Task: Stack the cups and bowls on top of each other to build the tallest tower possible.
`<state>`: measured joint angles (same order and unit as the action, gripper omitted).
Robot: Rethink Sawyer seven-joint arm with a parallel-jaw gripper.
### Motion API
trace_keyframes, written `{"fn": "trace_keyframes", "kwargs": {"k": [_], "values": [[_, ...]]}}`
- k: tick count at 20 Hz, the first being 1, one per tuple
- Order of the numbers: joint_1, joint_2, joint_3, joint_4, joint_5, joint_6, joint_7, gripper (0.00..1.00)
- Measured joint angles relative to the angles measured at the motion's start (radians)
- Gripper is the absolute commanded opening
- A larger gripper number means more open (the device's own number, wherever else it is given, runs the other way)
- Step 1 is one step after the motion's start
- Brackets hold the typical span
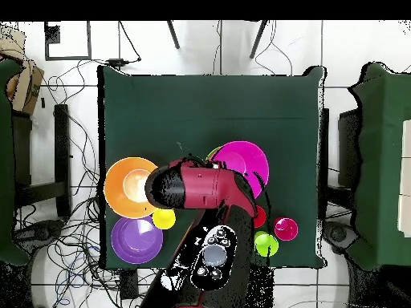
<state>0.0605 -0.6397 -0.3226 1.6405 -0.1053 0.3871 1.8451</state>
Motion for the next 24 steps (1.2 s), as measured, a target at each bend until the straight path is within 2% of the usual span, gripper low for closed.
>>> {"fn": "trace_keyframes", "kwargs": {"k": [11,12,24], "values": [[0.000,0.000,0.000,-0.006,0.000,-0.042,0.000,0.00],[0.000,0.000,0.000,-0.006,0.000,-0.049,0.000,1.00],[-0.005,0.000,0.000,-0.006,0.000,-0.057,0.000,1.00]]}}
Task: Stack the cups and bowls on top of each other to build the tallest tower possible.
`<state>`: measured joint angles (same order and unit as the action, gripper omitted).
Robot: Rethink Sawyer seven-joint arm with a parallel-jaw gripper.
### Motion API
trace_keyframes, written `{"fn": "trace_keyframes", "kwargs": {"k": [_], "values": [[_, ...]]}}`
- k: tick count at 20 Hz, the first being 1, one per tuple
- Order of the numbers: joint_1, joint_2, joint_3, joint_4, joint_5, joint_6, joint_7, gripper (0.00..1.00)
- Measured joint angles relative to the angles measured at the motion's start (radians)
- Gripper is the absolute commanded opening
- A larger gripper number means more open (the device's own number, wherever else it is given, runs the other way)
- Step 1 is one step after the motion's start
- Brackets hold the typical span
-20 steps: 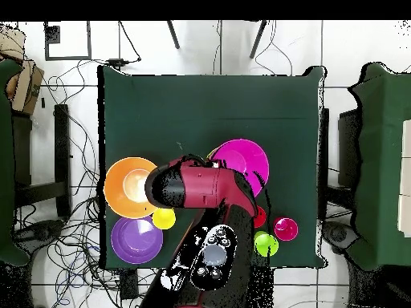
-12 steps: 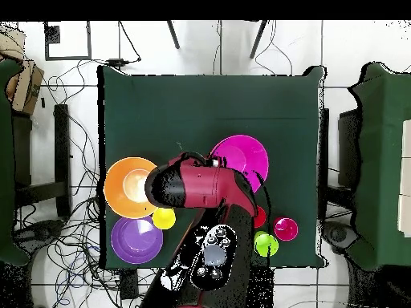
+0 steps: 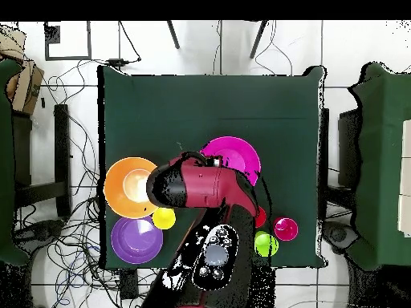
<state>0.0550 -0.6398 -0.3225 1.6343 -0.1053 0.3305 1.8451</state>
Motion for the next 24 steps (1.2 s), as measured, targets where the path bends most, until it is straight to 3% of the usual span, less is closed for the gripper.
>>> {"fn": "trace_keyframes", "kwargs": {"k": [13,24], "values": [[-0.004,-0.006,0.002,0.002,0.000,0.000,0.000,1.00],[-0.013,-0.083,0.006,0.091,0.000,-0.021,0.000,1.00]]}}
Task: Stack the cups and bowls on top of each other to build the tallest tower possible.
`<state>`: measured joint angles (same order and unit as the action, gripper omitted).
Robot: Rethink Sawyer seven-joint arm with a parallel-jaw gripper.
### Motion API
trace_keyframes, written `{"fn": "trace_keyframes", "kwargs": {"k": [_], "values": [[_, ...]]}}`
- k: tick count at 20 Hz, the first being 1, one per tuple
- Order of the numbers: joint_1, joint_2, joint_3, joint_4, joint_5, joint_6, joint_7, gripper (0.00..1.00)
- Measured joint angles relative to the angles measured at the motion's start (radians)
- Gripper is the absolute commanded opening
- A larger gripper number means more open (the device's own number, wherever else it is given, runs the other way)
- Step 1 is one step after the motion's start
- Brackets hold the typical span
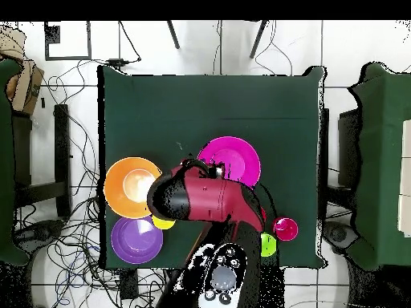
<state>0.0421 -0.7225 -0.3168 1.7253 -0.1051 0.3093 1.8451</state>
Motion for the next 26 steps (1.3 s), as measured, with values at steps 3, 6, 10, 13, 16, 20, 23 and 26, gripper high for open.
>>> {"fn": "trace_keyframes", "kwargs": {"k": [3,6,10,13,16,20,23,26], "values": [[0.002,-0.016,0.000,0.021,0.000,0.000,0.000,1.00],[0.005,-0.028,0.000,0.041,0.005,0.000,0.002,1.00],[0.018,-0.037,-0.001,0.067,0.016,0.000,0.017,1.00],[0.037,-0.041,-0.001,0.088,0.030,-0.003,0.039,1.00],[0.046,-0.041,-0.001,0.098,0.035,-0.007,0.054,1.00],[0.054,-0.040,-0.001,0.116,0.040,-0.015,0.081,1.00],[0.060,-0.040,-0.002,0.131,0.045,-0.026,0.100,1.00],[0.068,-0.034,-0.002,0.146,0.048,-0.043,0.118,1.00]]}}
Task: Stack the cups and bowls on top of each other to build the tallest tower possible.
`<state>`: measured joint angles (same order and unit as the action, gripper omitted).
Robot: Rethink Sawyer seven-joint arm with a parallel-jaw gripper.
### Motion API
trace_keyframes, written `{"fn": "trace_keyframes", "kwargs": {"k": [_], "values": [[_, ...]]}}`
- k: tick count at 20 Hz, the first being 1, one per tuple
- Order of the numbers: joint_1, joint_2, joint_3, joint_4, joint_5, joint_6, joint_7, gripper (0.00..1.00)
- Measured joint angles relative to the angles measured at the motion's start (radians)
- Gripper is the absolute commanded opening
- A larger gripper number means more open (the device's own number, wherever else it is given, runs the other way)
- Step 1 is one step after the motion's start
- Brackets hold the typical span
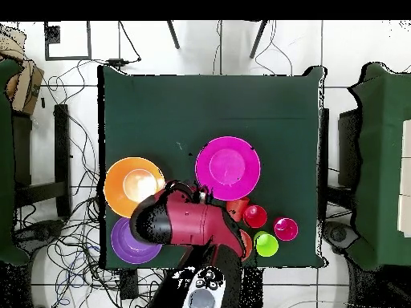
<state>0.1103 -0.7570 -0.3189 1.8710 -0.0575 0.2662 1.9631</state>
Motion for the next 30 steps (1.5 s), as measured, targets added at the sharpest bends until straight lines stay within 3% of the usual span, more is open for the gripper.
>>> {"fn": "trace_keyframes", "kwargs": {"k": [14,30], "values": [[0.044,0.047,-0.006,0.040,0.012,-0.064,0.060,1.00],[0.019,0.048,-0.003,0.108,0.016,-0.094,0.083,1.00]]}}
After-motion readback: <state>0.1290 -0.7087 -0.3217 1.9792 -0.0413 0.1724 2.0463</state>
